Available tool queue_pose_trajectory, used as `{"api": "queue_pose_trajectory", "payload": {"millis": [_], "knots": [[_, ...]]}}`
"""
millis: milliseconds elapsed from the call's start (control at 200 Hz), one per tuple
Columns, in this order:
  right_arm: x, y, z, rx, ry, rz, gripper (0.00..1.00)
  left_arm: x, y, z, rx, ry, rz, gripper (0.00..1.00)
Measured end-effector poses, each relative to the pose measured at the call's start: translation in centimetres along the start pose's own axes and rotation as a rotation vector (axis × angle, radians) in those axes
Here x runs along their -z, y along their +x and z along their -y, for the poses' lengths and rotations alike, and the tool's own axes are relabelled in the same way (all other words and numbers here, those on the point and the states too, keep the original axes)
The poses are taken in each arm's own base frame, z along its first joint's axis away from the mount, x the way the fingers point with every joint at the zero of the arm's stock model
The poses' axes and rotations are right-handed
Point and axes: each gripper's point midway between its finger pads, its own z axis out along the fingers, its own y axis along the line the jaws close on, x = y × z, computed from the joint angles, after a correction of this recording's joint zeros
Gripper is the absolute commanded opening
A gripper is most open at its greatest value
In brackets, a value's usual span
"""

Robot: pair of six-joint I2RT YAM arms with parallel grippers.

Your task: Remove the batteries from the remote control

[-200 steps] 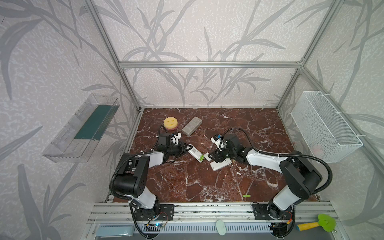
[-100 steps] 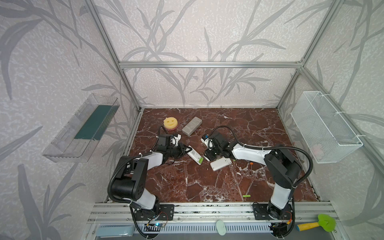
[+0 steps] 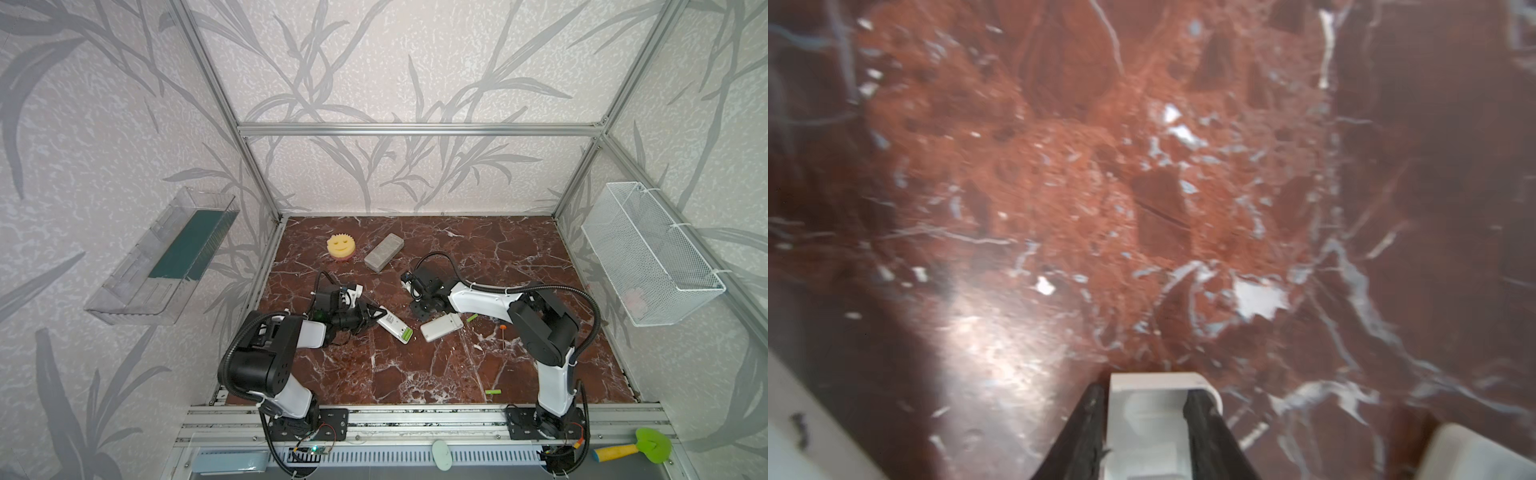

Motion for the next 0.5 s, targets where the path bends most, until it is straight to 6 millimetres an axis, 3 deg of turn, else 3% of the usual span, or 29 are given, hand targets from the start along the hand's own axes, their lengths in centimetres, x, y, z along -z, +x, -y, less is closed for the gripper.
{"api": "queue_pose_trajectory", "payload": {"millis": [285,500], "knots": [[0.2,0.9,3.9,-0.009,0.131,-0.047,0.32,-1.8,-1.0,-1.5,0.095,0.093,0.005,0.0],[1.9,1.3,5.0,-0.051,0.105,-0.027,0.44,-2.1,-1.6,-1.5,0.091,0.122,0.029,0.05]]}}
